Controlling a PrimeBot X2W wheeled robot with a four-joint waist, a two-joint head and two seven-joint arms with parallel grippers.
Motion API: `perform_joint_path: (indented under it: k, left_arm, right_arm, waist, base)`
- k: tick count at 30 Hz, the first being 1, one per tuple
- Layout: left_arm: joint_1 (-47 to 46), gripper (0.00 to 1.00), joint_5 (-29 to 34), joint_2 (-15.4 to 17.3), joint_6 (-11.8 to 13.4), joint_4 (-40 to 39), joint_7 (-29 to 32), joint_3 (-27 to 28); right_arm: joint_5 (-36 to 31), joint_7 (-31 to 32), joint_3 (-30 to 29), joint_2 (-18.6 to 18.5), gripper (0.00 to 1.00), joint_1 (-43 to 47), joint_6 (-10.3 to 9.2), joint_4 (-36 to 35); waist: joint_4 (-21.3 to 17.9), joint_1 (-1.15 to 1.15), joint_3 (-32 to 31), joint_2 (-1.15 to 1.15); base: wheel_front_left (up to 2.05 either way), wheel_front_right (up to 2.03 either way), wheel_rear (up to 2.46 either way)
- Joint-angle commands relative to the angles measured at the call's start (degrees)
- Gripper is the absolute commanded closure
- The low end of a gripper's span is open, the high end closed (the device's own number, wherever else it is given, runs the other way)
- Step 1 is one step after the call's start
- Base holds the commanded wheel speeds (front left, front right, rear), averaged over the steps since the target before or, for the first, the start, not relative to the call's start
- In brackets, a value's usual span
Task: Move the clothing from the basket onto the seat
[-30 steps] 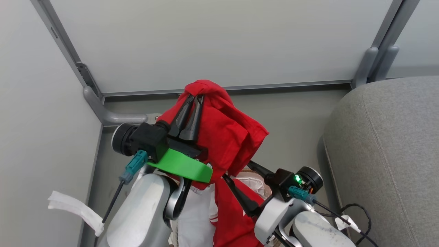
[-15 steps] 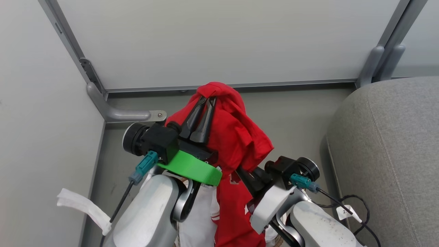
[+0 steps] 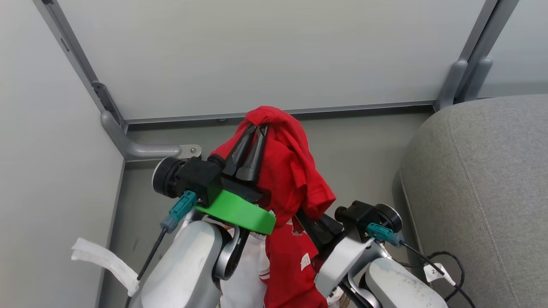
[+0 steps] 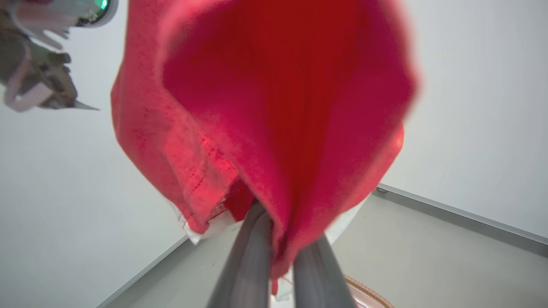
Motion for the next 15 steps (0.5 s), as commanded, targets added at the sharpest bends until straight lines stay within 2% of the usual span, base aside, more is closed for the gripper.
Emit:
perform_joint_path:
  k: [1,2,8,15]
  left_arm:
    - [0.89,0.67,0.02,0.1,0.71,-0.57,-0.03,0.5]
    - [1.04,0.0,-0.01,0.1,0.8,-0.39,-0.03,0.55]
    - [2.03,0.0,1.57,0.1,1.39,-0.17,-0.03,1.71]
    - [3.79,0.0,4.2,0.12,0.49,1.05,0.0,4.18]
  right_arm:
    - [-0.39,-0.11,-0.63,-0.21,1.0,1.21,-0.08,-0.49]
    - [-0.44,-0.11,-0.86,-0.21,1.0,1.25,-0.08,-0.76]
    - [-0.86,-0.12,-4.16,-0.22,1.0,3.48,-0.08,-4.47]
    - [-1.14,-0.12,-7.87,-0.21,1.0,6.73,-0.07,-9.24]
  waist:
    - [-0.36,0.0,-0.06,0.0]
    - [-0.49,0.0,-0.05,0.0]
    - [-2.51,0.0,-0.05,0.0]
    - [-9.5,0.0,1.29,0.0]
  base:
    - [0.0,0.0,0.0]
    - [0.0,0.0,0.0]
    - [0.0,0.0,0.0]
    - [0.0,0.0,0.0]
